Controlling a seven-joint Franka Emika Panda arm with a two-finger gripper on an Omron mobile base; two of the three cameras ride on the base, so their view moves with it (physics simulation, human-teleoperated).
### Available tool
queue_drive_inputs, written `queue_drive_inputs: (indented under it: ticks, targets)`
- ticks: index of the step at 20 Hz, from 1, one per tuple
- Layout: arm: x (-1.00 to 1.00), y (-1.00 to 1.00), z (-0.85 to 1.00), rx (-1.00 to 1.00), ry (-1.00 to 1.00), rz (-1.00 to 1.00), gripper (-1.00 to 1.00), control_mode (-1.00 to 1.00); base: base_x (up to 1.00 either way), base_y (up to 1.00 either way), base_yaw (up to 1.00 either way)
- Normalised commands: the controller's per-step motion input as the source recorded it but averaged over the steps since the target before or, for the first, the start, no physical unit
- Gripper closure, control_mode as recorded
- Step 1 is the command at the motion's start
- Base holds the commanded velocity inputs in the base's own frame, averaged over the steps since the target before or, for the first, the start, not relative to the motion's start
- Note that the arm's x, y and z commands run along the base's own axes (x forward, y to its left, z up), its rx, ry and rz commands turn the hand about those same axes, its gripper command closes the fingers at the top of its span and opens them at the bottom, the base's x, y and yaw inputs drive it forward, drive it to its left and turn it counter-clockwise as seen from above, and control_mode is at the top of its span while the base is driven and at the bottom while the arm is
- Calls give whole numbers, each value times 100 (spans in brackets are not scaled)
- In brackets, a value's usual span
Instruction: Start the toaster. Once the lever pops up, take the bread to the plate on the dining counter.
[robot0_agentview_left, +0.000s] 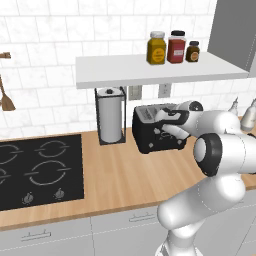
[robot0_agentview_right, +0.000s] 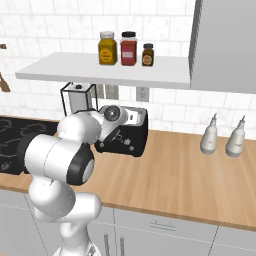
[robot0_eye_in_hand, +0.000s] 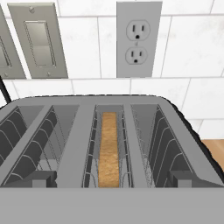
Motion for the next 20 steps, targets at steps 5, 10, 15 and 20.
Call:
queue_drive_inputs:
  ticks: [5,10,15,20]
  targets:
    - [0,0,0,0,0,0,-100,-100,0,0,0]
    - [0,0,0,0,0,0,-100,-100,0,0,0]
    - [0,0,0,0,0,0,-100,-100,0,0,0]
    - [0,0,0,0,0,0,-100,-100,0,0,0]
